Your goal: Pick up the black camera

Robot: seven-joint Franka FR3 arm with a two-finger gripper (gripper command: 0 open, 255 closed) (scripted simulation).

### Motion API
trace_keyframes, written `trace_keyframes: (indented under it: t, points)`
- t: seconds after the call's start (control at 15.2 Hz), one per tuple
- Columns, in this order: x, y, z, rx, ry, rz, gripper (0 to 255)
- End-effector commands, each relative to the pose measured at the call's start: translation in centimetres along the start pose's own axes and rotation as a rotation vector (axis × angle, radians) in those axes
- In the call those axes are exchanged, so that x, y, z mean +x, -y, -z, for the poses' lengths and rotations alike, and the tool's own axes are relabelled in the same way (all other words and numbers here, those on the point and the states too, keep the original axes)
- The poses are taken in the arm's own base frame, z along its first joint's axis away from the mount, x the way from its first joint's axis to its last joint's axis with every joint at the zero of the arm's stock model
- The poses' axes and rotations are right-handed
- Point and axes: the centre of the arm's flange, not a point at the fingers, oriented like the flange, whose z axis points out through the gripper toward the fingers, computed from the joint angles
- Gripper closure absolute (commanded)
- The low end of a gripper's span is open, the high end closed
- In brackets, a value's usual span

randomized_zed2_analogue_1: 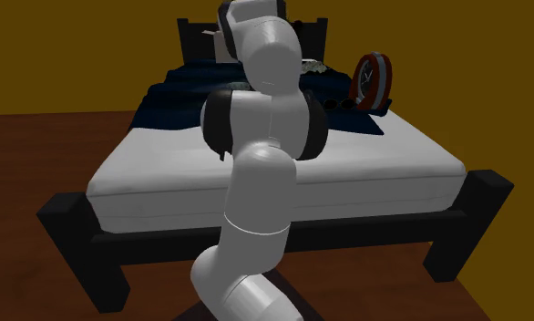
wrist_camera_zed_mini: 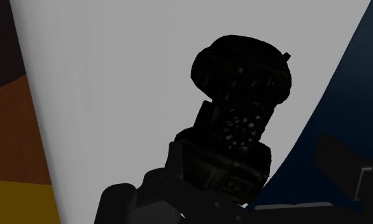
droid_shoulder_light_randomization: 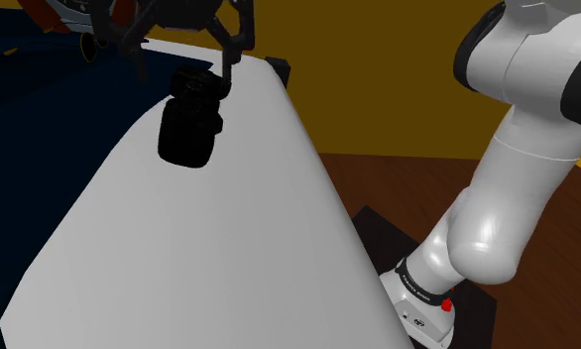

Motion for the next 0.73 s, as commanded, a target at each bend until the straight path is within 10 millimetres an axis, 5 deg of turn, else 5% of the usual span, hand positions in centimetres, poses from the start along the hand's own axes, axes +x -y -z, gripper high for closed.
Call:
trace_keyframes:
  t: [0.0, 0.33, 0.4, 0.66]
  points:
    - [-0.1, 0.2, -1.0, 0.000, -0.001, -0.003, 0]
    - [-0.3, 0.3, -2.9, 0.000, -0.001, -0.003, 0]
    - [-0.3, 0.3, -2.9, 0.000, -0.001, -0.003, 255]
    - [-0.3, 0.4, -2.9, 0.000, -0.001, -0.003, 255]
